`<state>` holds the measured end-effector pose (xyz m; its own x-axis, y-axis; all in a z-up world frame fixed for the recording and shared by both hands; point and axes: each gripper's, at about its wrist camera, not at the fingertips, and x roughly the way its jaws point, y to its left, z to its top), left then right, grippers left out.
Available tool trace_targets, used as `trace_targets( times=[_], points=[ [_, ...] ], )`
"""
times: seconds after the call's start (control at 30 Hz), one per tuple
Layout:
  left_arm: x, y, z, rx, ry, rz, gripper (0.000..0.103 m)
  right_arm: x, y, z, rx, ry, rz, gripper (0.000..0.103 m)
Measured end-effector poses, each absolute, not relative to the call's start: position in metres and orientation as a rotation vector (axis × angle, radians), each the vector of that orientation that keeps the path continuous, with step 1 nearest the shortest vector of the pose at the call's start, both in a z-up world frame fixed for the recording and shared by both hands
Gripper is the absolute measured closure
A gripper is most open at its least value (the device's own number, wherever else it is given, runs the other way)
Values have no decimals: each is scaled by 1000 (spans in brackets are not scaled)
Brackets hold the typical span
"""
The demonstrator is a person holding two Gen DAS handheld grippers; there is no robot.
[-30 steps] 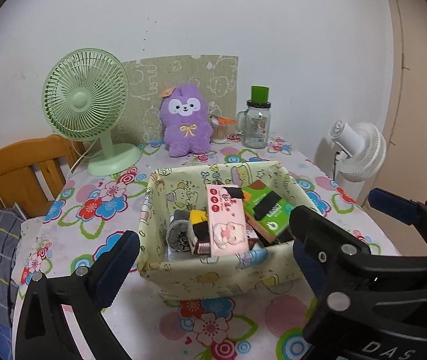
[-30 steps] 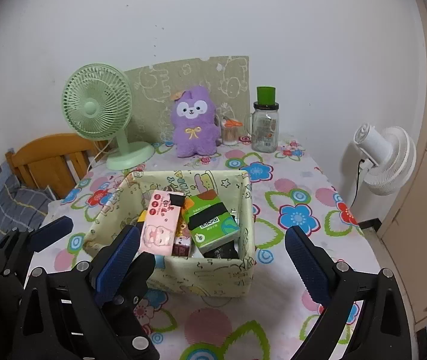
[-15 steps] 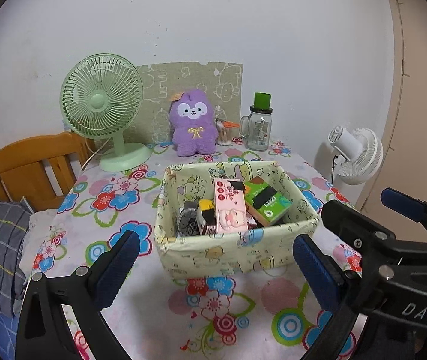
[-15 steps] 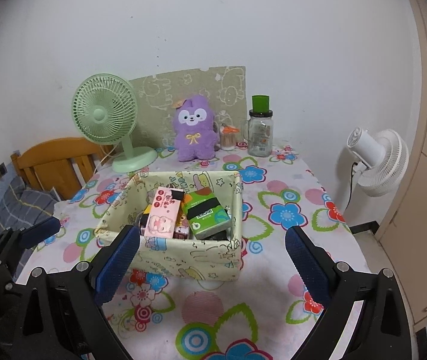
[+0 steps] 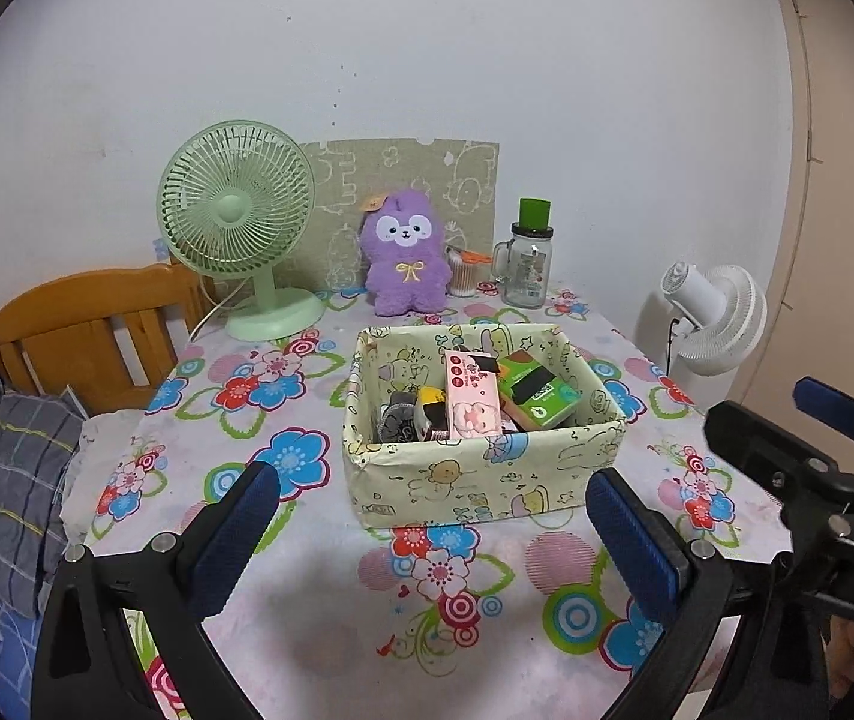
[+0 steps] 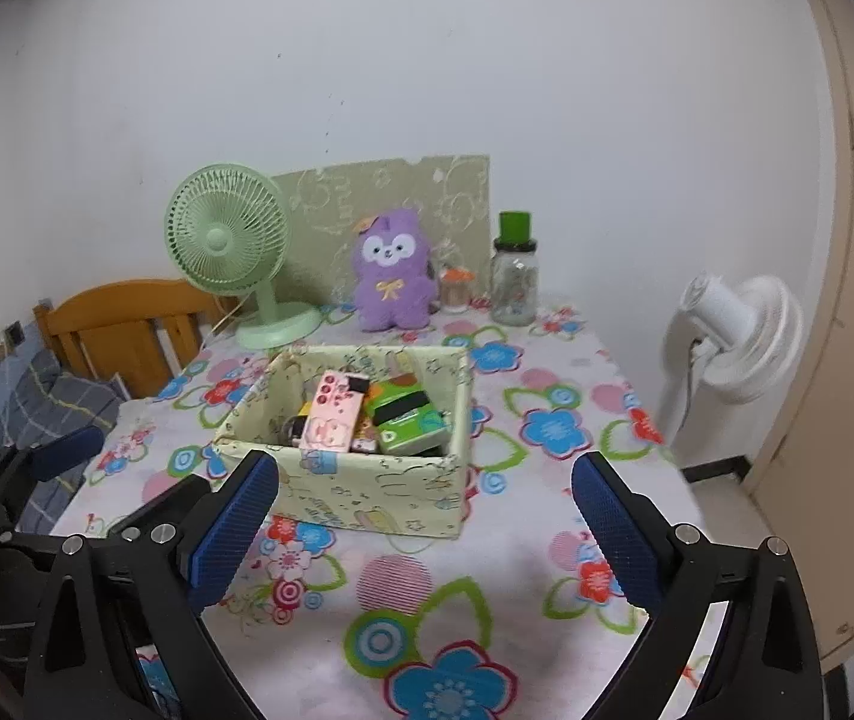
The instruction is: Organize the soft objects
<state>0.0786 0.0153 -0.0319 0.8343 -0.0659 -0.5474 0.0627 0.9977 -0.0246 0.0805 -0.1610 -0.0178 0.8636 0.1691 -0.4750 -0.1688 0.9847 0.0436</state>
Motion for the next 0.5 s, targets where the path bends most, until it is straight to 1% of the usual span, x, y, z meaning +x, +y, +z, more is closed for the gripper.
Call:
trace_targets(
  times=[0.27, 0.5],
  points=[
    [59, 15, -24, 3, 553, -49, 0, 53, -168, -10, -29, 434, 151, 1],
    [42, 12, -20, 31, 527, -61, 0, 44, -180, -9, 24, 429, 129, 1]
  ],
)
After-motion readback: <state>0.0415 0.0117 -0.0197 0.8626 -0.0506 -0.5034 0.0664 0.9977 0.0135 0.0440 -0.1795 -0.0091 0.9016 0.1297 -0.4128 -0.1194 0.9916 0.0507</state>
